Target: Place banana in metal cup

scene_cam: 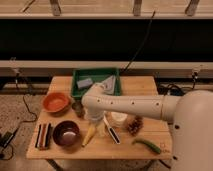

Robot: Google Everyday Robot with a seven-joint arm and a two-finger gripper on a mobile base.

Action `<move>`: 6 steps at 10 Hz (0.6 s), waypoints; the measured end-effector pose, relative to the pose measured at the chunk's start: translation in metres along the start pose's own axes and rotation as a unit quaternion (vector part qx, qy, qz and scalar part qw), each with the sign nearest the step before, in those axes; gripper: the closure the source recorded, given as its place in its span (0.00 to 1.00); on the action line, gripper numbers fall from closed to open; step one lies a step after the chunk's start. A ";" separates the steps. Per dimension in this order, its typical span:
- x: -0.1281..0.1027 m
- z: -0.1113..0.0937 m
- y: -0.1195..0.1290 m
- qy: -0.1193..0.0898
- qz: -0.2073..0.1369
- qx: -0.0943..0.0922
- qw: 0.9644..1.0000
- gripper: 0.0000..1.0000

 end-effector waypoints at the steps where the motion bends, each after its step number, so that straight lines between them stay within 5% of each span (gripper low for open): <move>1: 0.003 0.003 -0.001 -0.001 0.002 0.002 1.000 0.22; 6: 0.007 0.015 0.001 -0.006 0.005 0.000 1.000 0.67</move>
